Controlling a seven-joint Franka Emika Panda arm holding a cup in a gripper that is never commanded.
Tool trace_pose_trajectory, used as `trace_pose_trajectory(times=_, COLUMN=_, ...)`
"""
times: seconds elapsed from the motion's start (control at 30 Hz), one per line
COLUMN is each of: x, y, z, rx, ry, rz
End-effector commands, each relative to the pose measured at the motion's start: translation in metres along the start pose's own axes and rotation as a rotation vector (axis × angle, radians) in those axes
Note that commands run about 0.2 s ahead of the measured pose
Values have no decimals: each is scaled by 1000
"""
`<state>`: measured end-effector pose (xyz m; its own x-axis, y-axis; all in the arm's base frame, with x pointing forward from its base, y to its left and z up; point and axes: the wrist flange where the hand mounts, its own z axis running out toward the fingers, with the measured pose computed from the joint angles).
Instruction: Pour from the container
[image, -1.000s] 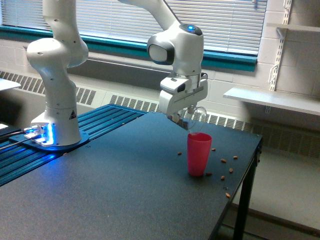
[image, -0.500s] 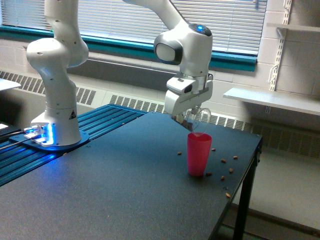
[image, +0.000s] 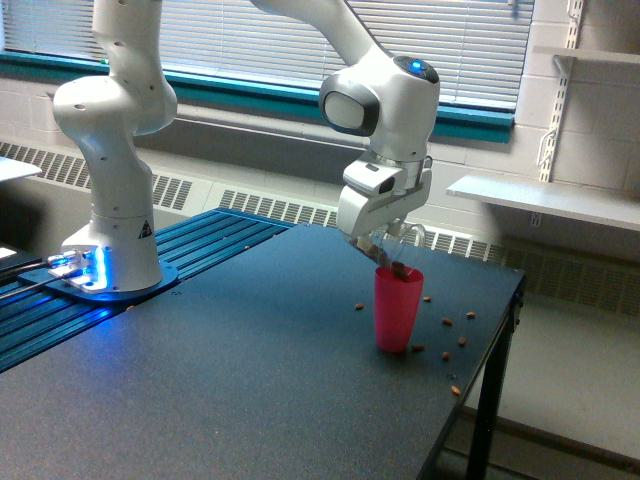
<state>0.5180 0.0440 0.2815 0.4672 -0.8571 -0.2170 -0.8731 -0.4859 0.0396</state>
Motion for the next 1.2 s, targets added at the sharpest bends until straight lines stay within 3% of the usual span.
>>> trace_pose_trajectory(times=0.03, x=-1, y=-4, z=-6, rx=2, ry=7, rz=10)
trace_pose_trajectory(times=1.2, x=-4, y=-6, z=-8, rx=16, ry=2, rz=4)
